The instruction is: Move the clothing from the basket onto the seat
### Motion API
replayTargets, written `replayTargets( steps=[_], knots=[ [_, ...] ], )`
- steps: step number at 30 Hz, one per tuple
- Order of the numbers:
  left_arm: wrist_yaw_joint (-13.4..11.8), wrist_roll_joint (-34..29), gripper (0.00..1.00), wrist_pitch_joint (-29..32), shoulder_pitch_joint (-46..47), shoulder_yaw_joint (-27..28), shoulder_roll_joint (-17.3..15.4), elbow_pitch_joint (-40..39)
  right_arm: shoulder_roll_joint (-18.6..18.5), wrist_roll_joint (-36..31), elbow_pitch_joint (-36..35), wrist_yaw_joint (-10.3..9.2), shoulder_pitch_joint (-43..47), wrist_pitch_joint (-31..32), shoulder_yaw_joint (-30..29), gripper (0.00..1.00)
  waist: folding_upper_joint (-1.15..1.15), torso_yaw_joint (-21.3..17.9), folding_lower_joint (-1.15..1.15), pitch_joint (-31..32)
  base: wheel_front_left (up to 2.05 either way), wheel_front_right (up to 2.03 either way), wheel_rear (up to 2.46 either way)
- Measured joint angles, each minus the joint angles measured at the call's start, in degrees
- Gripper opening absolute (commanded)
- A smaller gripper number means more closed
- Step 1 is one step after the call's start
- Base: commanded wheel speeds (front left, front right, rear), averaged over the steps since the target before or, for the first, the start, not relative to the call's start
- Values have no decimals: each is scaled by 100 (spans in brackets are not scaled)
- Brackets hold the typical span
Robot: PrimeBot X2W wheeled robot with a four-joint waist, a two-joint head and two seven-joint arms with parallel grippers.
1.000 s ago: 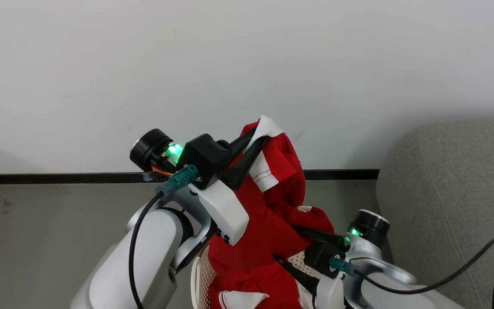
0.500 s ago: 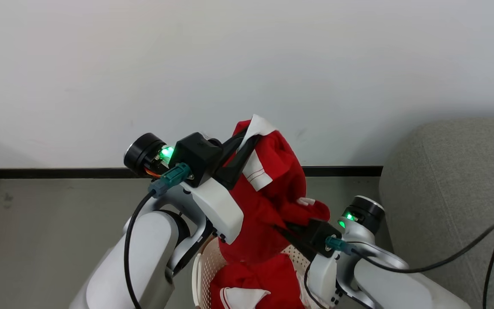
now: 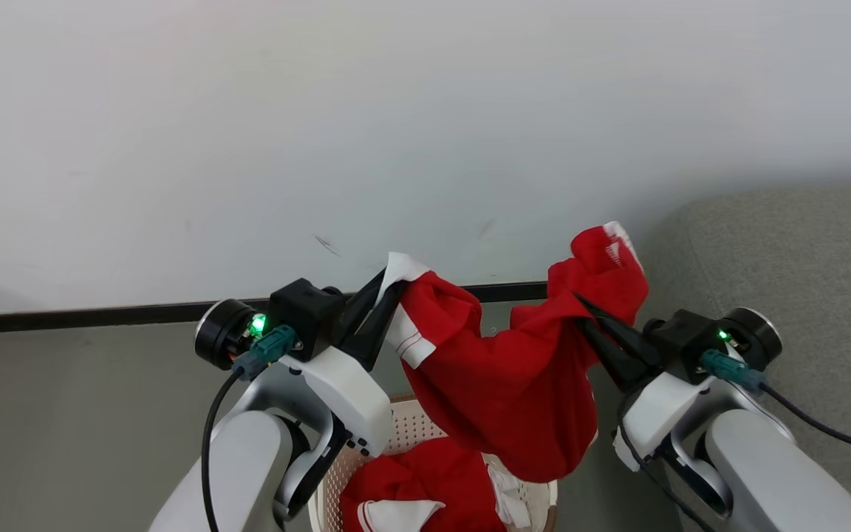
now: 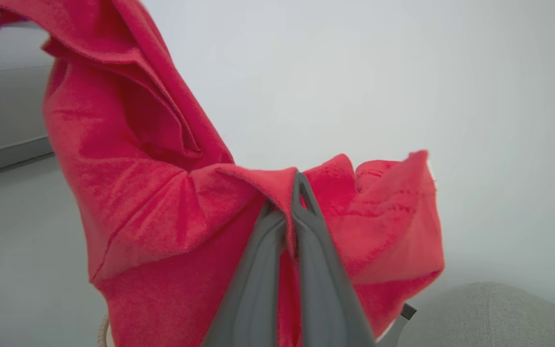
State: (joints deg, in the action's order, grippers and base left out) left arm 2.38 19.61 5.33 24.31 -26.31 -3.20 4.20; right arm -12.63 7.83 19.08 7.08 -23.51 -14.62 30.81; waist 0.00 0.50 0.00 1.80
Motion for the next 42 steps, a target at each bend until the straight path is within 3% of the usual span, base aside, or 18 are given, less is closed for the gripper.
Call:
replayTargets(
  steps=[3, 4, 5, 16, 30, 42],
  knots=[
    [-23, 29, 39, -101, -137, 31, 4, 92, -33, 68, -241, 0, 198, 0, -405, 0, 0, -93, 0, 8, 0, 0, 0],
    [-23, 63, 64, -144, -181, 37, 2, 129, -37, 75, -299, 0, 250, 0, -512, 0, 0, -125, 0, 11, 0, 0, 0],
    [-23, 98, 100, -186, -216, 45, 3, 158, -42, 80, -368, 0, 311, 0, -627, 0, 0, -156, 0, 15, 0, 0, 0],
    [34, 285, 100, -757, -574, 51, 14, 319, -83, 304, -1096, 0, 631, 0, -1627, 0, 0, -482, 0, 63, 0, 0, 0],
    [285, 305, 100, -1113, -1053, -466, 9, 492, -375, 43, -1661, 0, 1440, 0, -3010, 0, 0, -840, 0, 138, 0, 0, 0],
    [358, 304, 100, -1303, -1106, -803, 10, 583, -375, -88, -2085, 0, 2037, 0, -3482, 0, 0, -1217, 0, 160, 0, 0, 0]
  ],
)
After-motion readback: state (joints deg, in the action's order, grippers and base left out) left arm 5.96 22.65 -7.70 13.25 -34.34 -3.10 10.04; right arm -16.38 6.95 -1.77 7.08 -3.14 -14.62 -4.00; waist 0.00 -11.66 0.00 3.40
